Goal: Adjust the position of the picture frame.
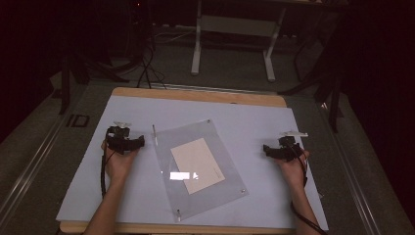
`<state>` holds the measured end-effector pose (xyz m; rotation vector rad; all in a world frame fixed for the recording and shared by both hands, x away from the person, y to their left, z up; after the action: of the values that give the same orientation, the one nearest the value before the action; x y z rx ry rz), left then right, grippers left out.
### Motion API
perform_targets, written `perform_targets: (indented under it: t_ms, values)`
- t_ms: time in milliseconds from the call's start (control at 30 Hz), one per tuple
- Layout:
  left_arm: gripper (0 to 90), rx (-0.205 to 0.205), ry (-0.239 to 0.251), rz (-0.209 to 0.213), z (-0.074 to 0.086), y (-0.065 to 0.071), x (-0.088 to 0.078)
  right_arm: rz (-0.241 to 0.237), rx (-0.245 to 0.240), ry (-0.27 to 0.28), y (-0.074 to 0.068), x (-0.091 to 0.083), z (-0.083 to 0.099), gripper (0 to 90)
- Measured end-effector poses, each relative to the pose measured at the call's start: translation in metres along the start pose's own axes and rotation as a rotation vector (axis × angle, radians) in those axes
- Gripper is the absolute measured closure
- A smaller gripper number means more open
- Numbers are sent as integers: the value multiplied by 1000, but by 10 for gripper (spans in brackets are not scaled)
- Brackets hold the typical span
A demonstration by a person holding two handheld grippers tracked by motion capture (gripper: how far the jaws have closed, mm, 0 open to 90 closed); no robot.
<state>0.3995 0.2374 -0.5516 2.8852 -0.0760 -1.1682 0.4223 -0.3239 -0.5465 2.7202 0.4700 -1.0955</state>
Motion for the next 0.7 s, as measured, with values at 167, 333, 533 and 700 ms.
perform_targets:
  t_ms: [167, 333, 533, 700]
  values:
    - [244, 6, 4, 7, 1, -2, -2, 0, 0, 1, 0, 0, 0, 121]
    - [341, -3, 18, 13, 2, -7, -5, 0, 0, 2, 0, 0, 0, 121]
    - [441, 8, 61, 53, -1, -5, -15, 0, 0, 2, 0, 0, 0, 121]
    - [497, 27, 119, 122, -6, 2, -27, 0, 1, 3, 0, 0, 0, 121]
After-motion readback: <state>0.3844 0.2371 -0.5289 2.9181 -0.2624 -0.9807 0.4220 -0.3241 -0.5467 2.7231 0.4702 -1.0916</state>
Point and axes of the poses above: each handheld gripper's, and its own axes: x roughly forward along the jaws, z roughly out of its underside, y roughly to its right, the point moved 1 cm from there along x, roughly forward along the jaws, and after that the axes turned 3 degrees about -x, right-handed, at the moved point
